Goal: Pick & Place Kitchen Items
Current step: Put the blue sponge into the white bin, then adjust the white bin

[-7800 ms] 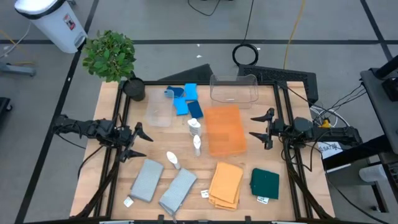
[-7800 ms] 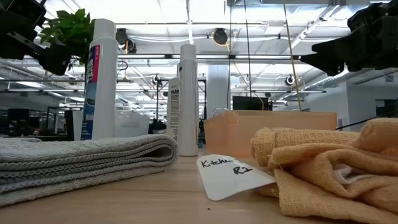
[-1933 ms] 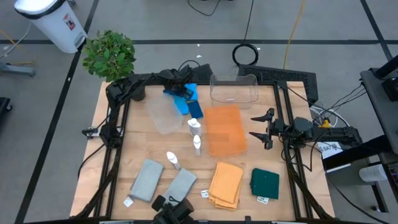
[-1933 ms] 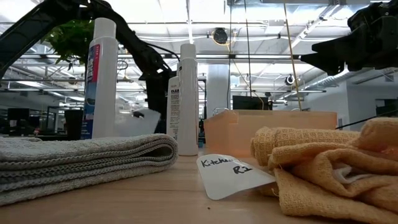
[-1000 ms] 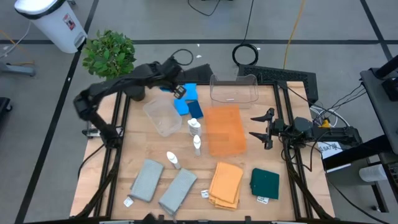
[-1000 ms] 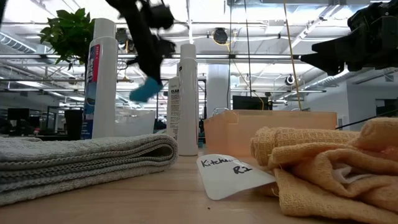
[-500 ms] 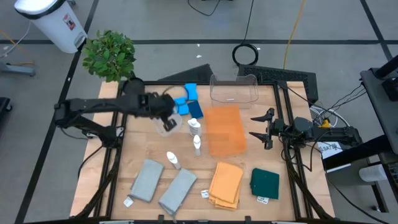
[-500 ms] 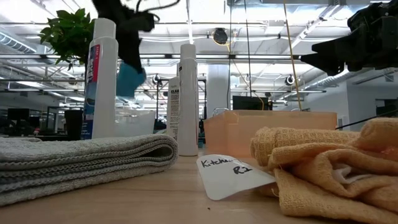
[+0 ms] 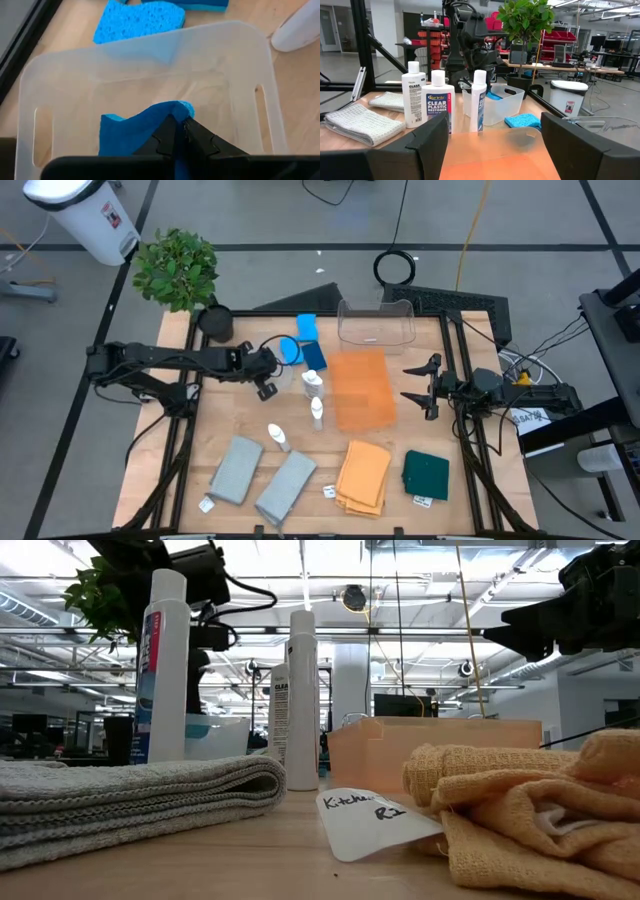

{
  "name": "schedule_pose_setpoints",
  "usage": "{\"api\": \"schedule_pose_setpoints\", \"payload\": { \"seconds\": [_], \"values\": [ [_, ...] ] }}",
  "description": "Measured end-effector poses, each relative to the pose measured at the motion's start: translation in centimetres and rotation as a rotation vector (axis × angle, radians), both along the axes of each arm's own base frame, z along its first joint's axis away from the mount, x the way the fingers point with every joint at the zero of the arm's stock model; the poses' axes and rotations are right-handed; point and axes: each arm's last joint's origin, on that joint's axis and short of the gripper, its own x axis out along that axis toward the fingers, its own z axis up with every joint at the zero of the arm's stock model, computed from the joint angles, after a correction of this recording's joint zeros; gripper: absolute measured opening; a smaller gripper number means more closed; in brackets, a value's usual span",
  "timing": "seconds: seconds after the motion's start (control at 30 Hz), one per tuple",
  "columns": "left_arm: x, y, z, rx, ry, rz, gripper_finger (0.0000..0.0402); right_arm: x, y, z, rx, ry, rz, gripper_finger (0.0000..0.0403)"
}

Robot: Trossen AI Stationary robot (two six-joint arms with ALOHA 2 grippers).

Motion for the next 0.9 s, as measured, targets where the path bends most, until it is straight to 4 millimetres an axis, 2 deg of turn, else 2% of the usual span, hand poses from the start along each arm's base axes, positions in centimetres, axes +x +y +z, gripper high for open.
{"api": "schedule_pose_setpoints", "payload": {
  "seconds": [0.17,0.23,0.43,0.6,0.77,0.9],
  "values": [
    [0.0,0.1,0.1,0.055,0.018,-0.001,0.0026,0.0,0.0,0.0,0.000,0.000,0.000,0.0279],
    [-0.1,0.2,0.1,0.068,0.017,0.017,0.0039,0.0,0.0,0.0,0.000,0.000,0.000,0.0279],
    [-0.1,0.3,0.1,0.063,-0.002,0.070,0.0140,0.0,0.0,0.0,0.000,0.000,0.000,0.0279],
    [0.5,0.3,1.0,0.017,-0.035,0.024,0.0223,0.0,0.0,0.0,0.000,0.000,0.000,0.0279],
    [1.5,-0.2,2.6,-0.138,-0.133,-0.067,0.0265,0.0,0.0,0.0,0.000,0.000,0.000,0.0279],
    [1.5,-0.9,2.5,-0.223,-0.130,-0.098,0.0272,0.0,0.0,0.0,0.000,0.000,0.000,0.0279]
  ]
}}
